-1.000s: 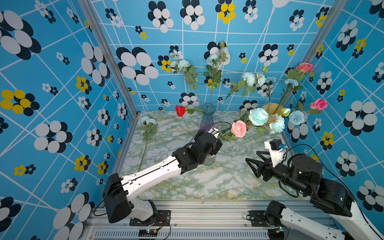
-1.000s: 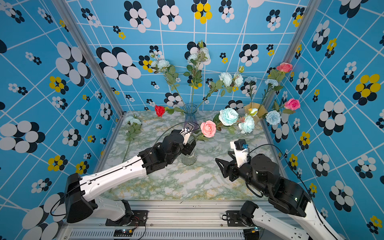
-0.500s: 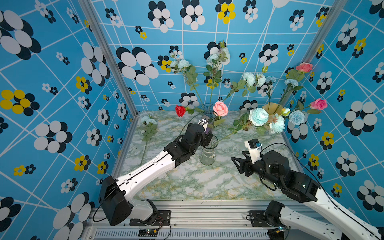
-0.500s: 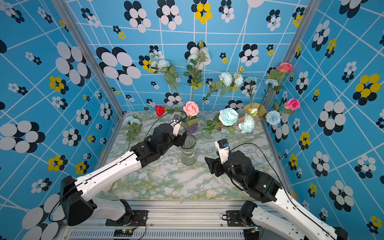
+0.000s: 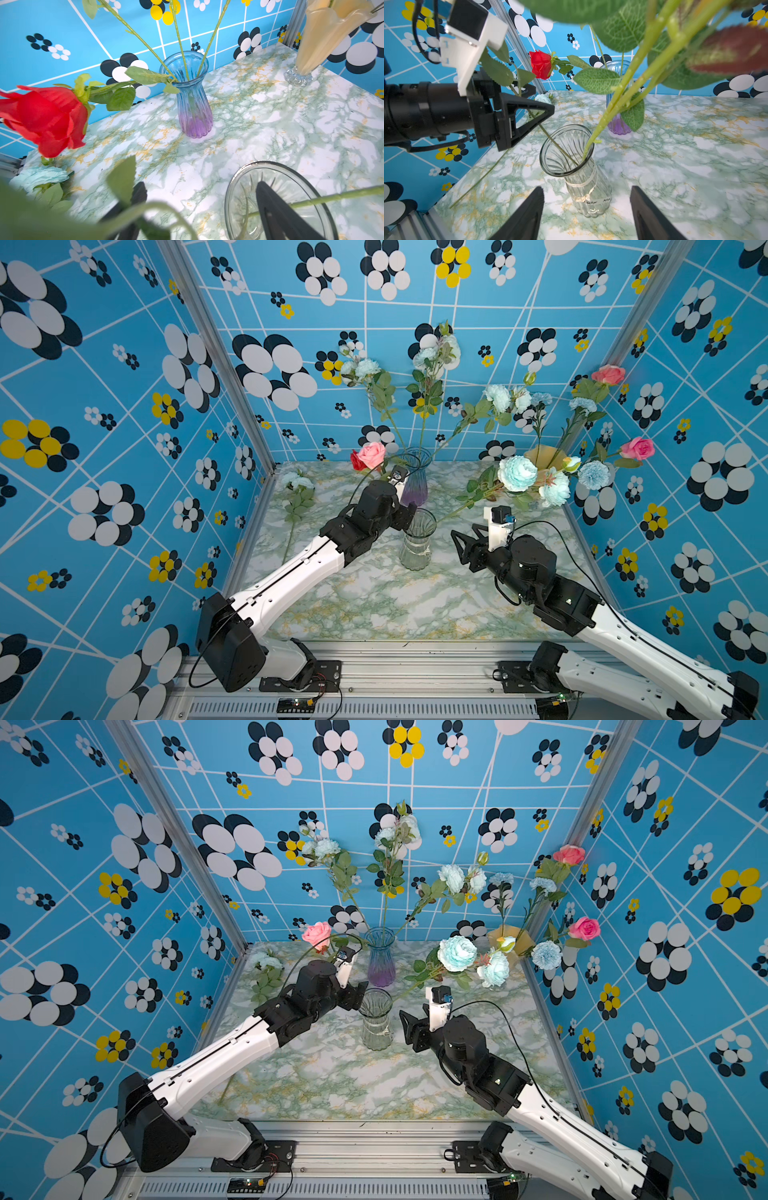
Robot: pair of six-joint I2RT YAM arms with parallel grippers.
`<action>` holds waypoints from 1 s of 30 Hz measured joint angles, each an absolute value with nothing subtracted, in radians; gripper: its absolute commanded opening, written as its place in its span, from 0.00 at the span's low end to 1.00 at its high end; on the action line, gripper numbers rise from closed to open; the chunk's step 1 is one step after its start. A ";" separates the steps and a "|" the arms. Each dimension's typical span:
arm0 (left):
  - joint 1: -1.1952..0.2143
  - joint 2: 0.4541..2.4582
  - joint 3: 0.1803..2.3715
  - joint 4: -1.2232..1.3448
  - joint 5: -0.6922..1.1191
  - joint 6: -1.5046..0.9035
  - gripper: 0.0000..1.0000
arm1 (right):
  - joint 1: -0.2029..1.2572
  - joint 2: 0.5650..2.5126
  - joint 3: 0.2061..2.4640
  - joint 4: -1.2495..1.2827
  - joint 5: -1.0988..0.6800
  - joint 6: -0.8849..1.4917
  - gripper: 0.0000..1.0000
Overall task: Pick out blue flowers from the vase
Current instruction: Pick up the flower from the vase.
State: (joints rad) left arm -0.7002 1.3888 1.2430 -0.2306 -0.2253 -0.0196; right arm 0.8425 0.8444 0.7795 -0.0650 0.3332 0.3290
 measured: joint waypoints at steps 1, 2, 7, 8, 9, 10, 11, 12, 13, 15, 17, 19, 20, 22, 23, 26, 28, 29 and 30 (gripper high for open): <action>-0.701 1.385 1.243 -0.241 -0.214 -0.019 1.00 | 0.841 0.854 0.780 -0.044 0.336 0.331 0.68; -0.702 1.377 1.243 -0.251 -0.203 -0.023 1.00 | 0.841 0.861 0.780 -0.026 0.339 0.333 0.68; -0.726 1.293 1.243 -0.290 -0.182 -0.039 1.00 | 0.830 0.895 0.779 0.035 0.343 0.349 0.61; -0.736 1.270 1.243 -0.296 -0.181 -0.042 1.00 | 0.826 0.901 0.779 0.048 0.344 0.356 0.60; -0.743 1.252 1.243 -0.301 -0.181 -0.043 1.00 | 0.823 0.905 0.779 0.058 0.345 0.360 0.59; -0.752 1.229 1.238 -0.303 -0.181 -0.046 1.00 | 0.820 0.910 0.779 0.068 0.347 0.365 0.58; -0.760 1.205 1.230 -0.308 -0.181 -0.048 1.00 | 0.816 0.915 0.779 0.076 0.348 0.372 0.57; -0.768 1.183 1.221 -0.315 -0.181 -0.054 1.00 | 0.811 0.920 0.779 0.087 0.351 0.379 0.57; -0.773 1.167 1.213 -0.323 -0.182 -0.059 1.00 | 0.807 0.926 0.779 0.095 0.352 0.384 0.57; -0.784 1.134 1.192 -0.337 -0.183 -0.066 1.00 | 0.796 0.939 0.779 0.109 0.354 0.394 0.56; -0.795 1.108 1.169 -0.350 -0.183 -0.073 1.00 | 0.786 0.951 0.779 0.118 0.354 0.405 0.56; -0.806 1.088 1.147 -0.366 -0.183 -0.084 1.00 | 0.778 0.962 0.779 0.123 0.354 0.413 0.55; -0.812 1.077 1.135 -0.374 -0.183 -0.088 1.00 | 0.775 0.968 0.779 0.126 0.354 0.416 0.55; -0.821 1.058 1.113 -0.382 -0.183 -0.095 1.00 | 0.769 0.979 0.779 0.135 0.354 0.422 0.55; -0.826 1.048 1.101 -0.385 -0.183 -0.098 1.00 | 0.768 0.987 0.780 0.141 0.354 0.426 0.54; -0.832 1.028 1.076 -0.393 -0.183 -0.105 1.00 | 0.763 1.013 0.781 0.154 0.353 0.432 0.53; -0.833 1.025 1.072 -0.398 -0.183 -0.106 1.00 | 0.758 1.031 0.781 0.163 0.350 0.435 0.52; -0.833 1.025 1.072 -0.398 -0.183 -0.107 1.00 | 0.756 1.039 0.781 0.167 0.350 0.435 0.51; -0.833 1.024 1.072 -0.398 -0.182 -0.109 1.00 | 0.754 1.047 0.783 0.169 0.350 0.438 0.49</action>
